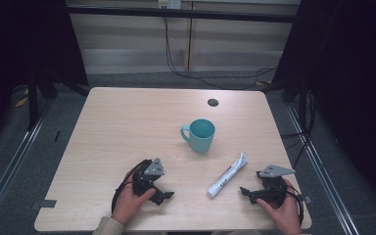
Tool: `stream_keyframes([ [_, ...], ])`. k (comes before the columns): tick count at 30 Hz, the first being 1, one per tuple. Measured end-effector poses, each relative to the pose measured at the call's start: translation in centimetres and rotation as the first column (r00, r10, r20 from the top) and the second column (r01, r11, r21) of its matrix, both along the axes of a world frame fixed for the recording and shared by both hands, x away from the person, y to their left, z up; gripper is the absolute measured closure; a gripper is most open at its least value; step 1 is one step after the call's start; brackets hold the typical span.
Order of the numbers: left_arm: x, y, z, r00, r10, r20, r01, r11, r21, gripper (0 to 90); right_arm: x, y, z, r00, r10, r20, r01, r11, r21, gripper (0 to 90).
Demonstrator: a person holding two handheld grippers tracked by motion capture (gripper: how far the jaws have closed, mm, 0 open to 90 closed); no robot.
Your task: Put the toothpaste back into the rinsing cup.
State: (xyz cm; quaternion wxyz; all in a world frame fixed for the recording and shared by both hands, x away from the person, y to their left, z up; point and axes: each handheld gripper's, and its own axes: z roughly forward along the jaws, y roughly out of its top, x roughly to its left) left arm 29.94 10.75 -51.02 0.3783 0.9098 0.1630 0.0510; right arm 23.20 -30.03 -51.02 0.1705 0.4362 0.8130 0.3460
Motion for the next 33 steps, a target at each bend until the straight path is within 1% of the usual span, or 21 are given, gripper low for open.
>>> stream_keyframes([
  [8, 0.0, 0.0, 0.0, 1.0, 0.0, 0.0, 0.0, 1.0, 0.0, 0.2, 0.3, -0.1, 0.0, 0.9995, 0.031, 0.002, -0.031, 1.0, 0.0, 8.8],
  [11, 0.0, 0.0, 0.0, 1.0, 0.0, -0.001, 0.0, 1.0, -0.001, 0.2, 0.8, -0.1, 0.5, 0.9956, 0.086, -0.039, -0.087, 0.996, -0.035, 9.8],
  [12, 0.0, 0.0, 0.0, 1.0, 0.0, -0.001, 0.0, 1.0, -0.001, 0.2, 0.8, -0.1, 0.5, 0.9956, 0.086, -0.039, -0.087, 0.996, -0.035, 9.8],
  [13, 0.0, 0.0, 0.0, 1.0, 0.0, -0.001, 0.0, 1.0, 0.0, 0.2, 1.4, 0.2, 0.9, 0.988, 0.135, -0.075, -0.14, 0.988, -0.067, 10.4],
  [14, 0.0, 0.0, 0.0, 1.0, 0.0, -0.001, 0.0, 1.0, 0.0, 0.2, 1.6, 0.5, 1.2, 0.9819, 0.167, -0.089, -0.176, 0.98, -0.096, 11.3],
  [15, 0.0, 0.0, 0.0, 1.0, 0.0, -0.001, 0.0, 1.0, 0.0, 0.2, 1.9, 0.8, 1.5, 0.9748, 0.201, -0.098, -0.213, 0.968, -0.132, 11.9],
  [18, 0.0, 0.0, 0.0, 1.0, 0.0, -0.001, 0.0, 1.0, 0.0, 0.2, 2.8, 2.0, 2.6, 0.9539, 0.275, -0.121, -0.298, 0.915, -0.271, 13.1],
  [19, 0.0, 0.0, 0.0, 1.0, 0.0, -0.001, 0.0, 1.0, 0.0, 0.2, 3.1, 2.4, 3.0, 0.9418, 0.311, -0.129, -0.336, 0.892, -0.304, 13.4],
  [21, 0.0, 0.0, 0.0, 1.0, 0.0, -0.001, 0.0, 1.0, 0.0, 0.2, 3.8, 3.2, 3.5, 0.9211, 0.363, -0.14, -0.389, 0.858, -0.335, 13.9],
  [22, 0.0, 0.0, 0.0, 1.0, 0.0, -0.001, 0.0, 1.0, 0.0, 0.1, 3.8, 3.2, 3.5, 0.9211, 0.363, -0.14, -0.389, 0.858, -0.335, 13.9],
  [23, 0.0, 0.0, 0.0, 1.0, 0.0, -0.001, 0.0, 1.0, 0.0, 0.2, 4.4, 3.8, 3.9, 0.8979, 0.411, -0.159, -0.44, 0.819, -0.369, 14.7],
  [24, 0.0, 0.0, 0.0, 1.0, 0.0, -0.001, 0.0, 1.0, 0.0, 0.2, 4.4, 3.8, 3.9, 0.8979, 0.411, -0.159, -0.44, 0.819, -0.369, 14.7],
  [25, 0.0, 0.0, 0.0, 1.0, 0.0, -0.001, 0.0, 1.0, 0.0, 0.2, 5.0, 4.5, 4.3, 0.876, 0.448, -0.18, -0.481, 0.781, -0.399, 15.2],
  [26, 0.0, 0.0, 0.0, 1.0, 0.0, -0.001, 0.0, 1.0, 0.0, 0.1, 5.0, 4.5, 4.3, 0.876, 0.448, -0.18, -0.481, 0.781, -0.399, 15.2],
  [27, 0.0, 0.0, 0.0, 1.0, 0.0, -0.001, 0.0, 1.0, 0.0, 0.2, 5.4, 4.9, 4.5, 0.8611, 0.475, -0.182, -0.505, 0.753, -0.422, 15.3],
  [28, 0.0, 0.0, 0.0, 1.0, 0.0, -0.001, 0.0, 1.0, 0.0, 0.1, 5.6, 5.2, 4.6, 0.854, 0.486, -0.185, -0.515, 0.741, -0.431, 15.9],
  [29, 0.0, 0.0, 0.0, 1.0, 0.0, -0.001, 0.0, 1.0, 0.0, 0.1, 5.6, 5.2, 4.6, 0.854, 0.486, -0.185, -0.515, 0.741, -0.431, 15.9],
  [30, 0.0, 0.0, 0.0, 1.0, 0.0, -0.001, 0.0, 1.0, -0.001, 0.2, 6.0, 5.5, 4.8, 0.8399, 0.506, -0.197, -0.536, 0.717, -0.445, 16.5],
  [31, 0.0, 0.0, 0.0, 1.0, 0.0, -0.001, 0.0, 1.0, -0.001, 0.1, 6.0, 5.5, 4.8, 0.8399, 0.506, -0.197, -0.536, 0.717, -0.445, 16.5],
  [32, 0.0, 0.0, 0.0, 1.0, 0.0, -0.001, 0.0, 1.0, -0.001, 0.2, 6.4, 5.7, 4.9, 0.8267, 0.52, -0.215, -0.556, 0.699, -0.448, 17.1],
  [33, 0.0, 0.0, 0.0, 1.0, 0.0, -0.001, 0.0, 1.0, -0.001, 0.2, 6.6, 5.8, 4.9, 0.8231, 0.522, -0.223, -0.561, 0.69, -0.457, 17.1],
])
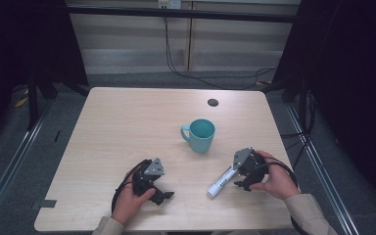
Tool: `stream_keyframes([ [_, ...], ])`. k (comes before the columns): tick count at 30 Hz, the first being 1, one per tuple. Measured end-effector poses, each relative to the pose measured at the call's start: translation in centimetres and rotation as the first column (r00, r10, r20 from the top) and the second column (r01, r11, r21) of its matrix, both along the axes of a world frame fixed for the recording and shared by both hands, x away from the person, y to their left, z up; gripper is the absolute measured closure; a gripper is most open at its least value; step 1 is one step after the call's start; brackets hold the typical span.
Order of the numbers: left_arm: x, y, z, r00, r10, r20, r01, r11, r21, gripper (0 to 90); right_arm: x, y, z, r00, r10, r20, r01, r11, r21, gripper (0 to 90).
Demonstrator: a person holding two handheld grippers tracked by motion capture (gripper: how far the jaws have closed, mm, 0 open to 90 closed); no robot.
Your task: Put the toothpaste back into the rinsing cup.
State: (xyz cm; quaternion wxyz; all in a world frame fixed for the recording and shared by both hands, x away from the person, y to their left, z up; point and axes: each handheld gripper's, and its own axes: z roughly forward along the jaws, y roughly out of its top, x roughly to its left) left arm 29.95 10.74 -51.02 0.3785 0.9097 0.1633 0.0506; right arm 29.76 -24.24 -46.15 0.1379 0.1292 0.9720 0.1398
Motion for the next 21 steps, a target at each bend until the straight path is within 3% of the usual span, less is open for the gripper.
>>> stream_keyframes([
  [7, 0.0, 0.0, 0.0, 1.0, -0.002, 0.0, 0.002, 1.0, 0.0, 0.0, 1.2, 0.3, 0.5, 0.9994, 0.034, 0.004, -0.034, 0.999, -0.008, 17.5],
  [11, 0.0, 0.0, 0.0, 1.0, -0.002, 0.0, 0.002, 1.0, 0.0, 0.0, 1.7, 0.7, 0.3, 0.9997, 0.023, -0.008, -0.024, 1.0, -0.018, 17.3],
  [16, 0.0, 0.0, 0.0, 1.0, -0.002, -0.001, 0.002, 1.0, 0.0, 0.0, 2.1, 1.6, -0.4, 0.9969, 0.062, -0.047, -0.065, 0.997, -0.047, 18.0],
  [18, 0.0, 0.0, 0.0, 1.0, -0.002, 0.0, 0.002, 1.0, 0.0, 0.0, 2.3, 2.0, -0.9, 0.9931, 0.091, -0.074, -0.095, 0.994, -0.046, 23.3],
  [21, 0.0, 0.0, 0.0, 1.0, -0.002, -0.001, 0.002, 1.0, 0.0, 0.0, 2.4, 2.1, -1.0, 0.9894, 0.092, -0.112, -0.095, 0.995, -0.022, 30.0],
])
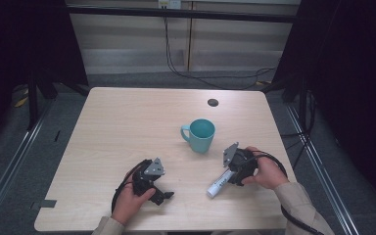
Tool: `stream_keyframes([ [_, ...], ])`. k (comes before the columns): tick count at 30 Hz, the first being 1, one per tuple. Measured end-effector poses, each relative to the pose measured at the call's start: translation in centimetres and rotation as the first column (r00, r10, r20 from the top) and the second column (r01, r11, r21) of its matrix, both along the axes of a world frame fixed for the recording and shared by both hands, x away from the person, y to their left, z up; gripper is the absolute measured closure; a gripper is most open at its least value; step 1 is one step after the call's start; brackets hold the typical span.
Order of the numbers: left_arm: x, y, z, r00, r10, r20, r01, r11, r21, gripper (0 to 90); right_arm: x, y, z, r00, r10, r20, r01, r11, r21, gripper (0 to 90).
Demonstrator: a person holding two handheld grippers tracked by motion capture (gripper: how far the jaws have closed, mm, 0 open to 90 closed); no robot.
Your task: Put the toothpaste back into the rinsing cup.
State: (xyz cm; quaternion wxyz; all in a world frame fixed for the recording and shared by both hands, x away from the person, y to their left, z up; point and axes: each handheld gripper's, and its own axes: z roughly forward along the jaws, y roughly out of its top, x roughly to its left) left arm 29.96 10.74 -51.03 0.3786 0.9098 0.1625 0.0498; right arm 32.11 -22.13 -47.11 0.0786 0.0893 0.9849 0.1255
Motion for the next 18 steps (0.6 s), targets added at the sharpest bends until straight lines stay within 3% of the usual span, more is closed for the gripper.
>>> stream_keyframes([
  [5, 0.0, 0.0, 0.0, 1.0, 0.0, 0.0, 0.0, 1.0, 0.0, 0.0, -0.37, -0.19, 0.17, 0.998, -0.027, -0.058, 0.028, 0.999, 0.03, 56.8],
  [6, 0.0, 0.0, 0.0, 1.0, 0.0, 0.0, 0.0, 1.0, 0.0, 0.0, -0.37, -0.19, 0.17, 0.998, -0.027, -0.058, 0.028, 0.999, 0.03, 56.8],
  [8, -0.01, 0.0, 0.0, 1.0, 0.0, 0.0, 0.0, 1.0, 0.001, 0.0, -0.57, -0.38, 0.15, 0.9966, -0.049, -0.066, 0.052, 0.998, 0.045, 70.8],
  [10, -0.01, 0.0, 0.0, 1.0, 0.0, 0.0, 0.0, 1.0, 0.0, 0.0, -0.65, -0.52, 0.17, 0.9946, -0.078, -0.068, 0.082, 0.995, 0.057, 73.7],
  [15, 0.0, 0.0, 0.01, 1.0, 0.0, 0.0, 0.0, 1.0, 0.001, 0.0, -0.67, -0.54, 0.3, 0.9907, -0.091, -0.101, 0.098, 0.993, 0.06, 74.9],
  [18, 0.01, 0.0, 0.02, 1.0, 0.0, 0.0, 0.0, 1.0, 0.002, 0.0, -0.82, -0.52, 0.32, 0.9916, -0.093, -0.09, 0.099, 0.993, 0.059, 74.9],
])
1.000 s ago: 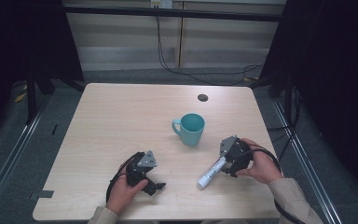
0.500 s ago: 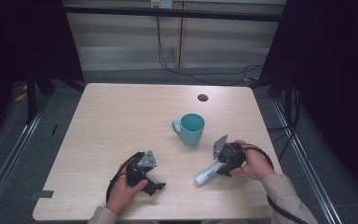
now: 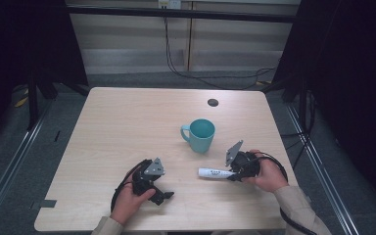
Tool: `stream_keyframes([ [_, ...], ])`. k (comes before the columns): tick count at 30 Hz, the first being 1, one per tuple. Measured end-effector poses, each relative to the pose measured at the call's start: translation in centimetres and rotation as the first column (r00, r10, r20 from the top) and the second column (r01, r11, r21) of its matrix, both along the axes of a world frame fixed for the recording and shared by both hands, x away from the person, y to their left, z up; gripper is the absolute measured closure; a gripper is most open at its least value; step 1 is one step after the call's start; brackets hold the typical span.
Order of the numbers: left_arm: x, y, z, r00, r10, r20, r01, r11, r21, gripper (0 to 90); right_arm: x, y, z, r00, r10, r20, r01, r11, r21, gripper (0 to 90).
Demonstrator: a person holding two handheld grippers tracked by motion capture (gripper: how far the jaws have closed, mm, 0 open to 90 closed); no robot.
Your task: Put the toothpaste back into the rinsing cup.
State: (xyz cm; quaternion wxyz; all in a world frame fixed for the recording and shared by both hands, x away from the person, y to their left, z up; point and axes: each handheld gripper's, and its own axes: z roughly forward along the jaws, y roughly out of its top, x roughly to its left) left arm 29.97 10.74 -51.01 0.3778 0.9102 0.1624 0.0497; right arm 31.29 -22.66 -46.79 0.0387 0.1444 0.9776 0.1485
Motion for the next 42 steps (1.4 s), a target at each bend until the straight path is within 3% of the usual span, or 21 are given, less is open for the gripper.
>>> stream_keyframes([
  [4, 0.0, 0.0, 0.0, 1.0, 0.001, -0.002, -0.001, 1.0, 0.0, 0.0, -0.3, 0.2, 0.6, 0.9999, -0.006, 0.009, 0.006, 1.0, 0.03, 74.9],
  [7, 0.0, 0.0, 0.0, 1.0, 0.0, -0.003, 0.0, 1.0, 0.002, 0.0, -0.5, 0.6, 1.1, 0.9997, 0.012, 0.021, -0.012, 1.0, 0.015, 74.8],
  [10, 0.0, -0.2, 0.2, 0.9999, 0.002, -0.014, -0.002, 0.9997, 0.023, 0.1, -0.7, 0.9, 1.4, 0.9998, 0.011, 0.016, -0.011, 1.0, 0.008, 74.9],
  [11, 0.0, -0.5, 0.6, 0.9994, -0.008, -0.034, 0.009, 0.9991, 0.041, 0.5, -0.6, 1.2, 1.7, 0.999, 0.03, 0.032, -0.031, 0.999, 0.01, 74.9],
  [14, 0.1, -0.9, 1.6, 0.9988, -0.019, -0.046, 0.022, 0.997, 0.074, 14.6, -0.7, 1.6, 2.1, 0.9986, 0.043, 0.031, -0.044, 0.999, 0.007, 74.9],
  [15, 0.2, -0.9, 2.0, 0.9984, -0.038, -0.043, 0.042, 0.9949, 0.092, 16.4, -0.8, 1.8, 2.2, 0.9988, 0.038, 0.032, -0.039, 0.999, 0.005, 74.9],
  [17, 0.1, -1.1, 2.4, 0.998, -0.027, -0.056, 0.032, 0.9953, 0.091, 16.7, -0.8, 2.0, 2.2, 0.9985, 0.046, 0.03, -0.046, 0.999, 0.002, 74.9],
  [19, 0.3, -1.7, 3.4, 0.9961, -0.053, -0.07, 0.063, 0.9878, 0.142, 16.9, -0.8, 2.5, 2.3, 0.9979, 0.061, 0.021, -0.06, 0.998, -0.016, 74.9],
  [20, 0.3, -1.7, 3.4, 0.9961, -0.053, -0.07, 0.063, 0.9878, 0.142, 17.7, -0.8, 2.5, 2.3, 0.9979, 0.061, 0.021, -0.06, 0.998, -0.016, 74.9],
  [21, 0.4, -2.2, 4.1, 0.9946, -0.073, -0.074, 0.086, 0.9789, 0.185, 19.7, -0.8, 2.9, 2.4, 0.9969, 0.075, 0.024, -0.074, 0.997, -0.021, 74.9],
  [22, 0.4, -2.4, 4.4, 0.9938, -0.085, -0.072, 0.098, 0.9742, 0.203, 23.0, -0.8, 3.2, 2.5, 0.9967, 0.077, 0.025, -0.076, 0.997, -0.026, 74.9],
  [24, 0.4, -2.6, 4.7, 0.9931, -0.093, -0.072, 0.106, 0.9727, 0.207, 27.9, -0.8, 3.4, 2.5, 0.9963, 0.082, 0.025, -0.081, 0.996, -0.027, 74.8],
  [25, 0.6, -2.9, 5.3, 0.9915, -0.105, -0.077, 0.119, 0.9685, 0.219, 27.8, -0.8, 3.8, 2.7, 0.996, 0.085, 0.027, -0.084, 0.996, -0.024, 74.8],
  [27, 0.6, -3.3, 5.7, 0.9908, -0.11, -0.079, 0.124, 0.9705, 0.207, 29.0, -0.8, 4.1, 2.8, 0.9949, 0.096, 0.031, -0.095, 0.995, -0.027, 74.9],
  [32, 0.9, -4.2, 6.5, 0.9901, -0.128, -0.059, 0.137, 0.9656, 0.221, 29.1, -0.9, 4.9, 3.1, 0.9921, 0.119, 0.037, -0.119, 0.993, -0.018, 74.8],
  [36, 0.9, -4.8, 7.0, 0.9893, -0.137, -0.05, 0.144, 0.9697, 0.197, 30.1, -1.0, 5.5, 3.4, 0.9906, 0.13, 0.043, -0.129, 0.992, -0.008, 74.8],
  [42, 0.9, -5.6, 6.9, 0.986, -0.156, -0.059, 0.165, 0.9627, 0.214, 32.3, -1.1, 6.3, 3.4, 0.9866, 0.157, 0.045, -0.157, 0.988, -0.008, 74.8],
])
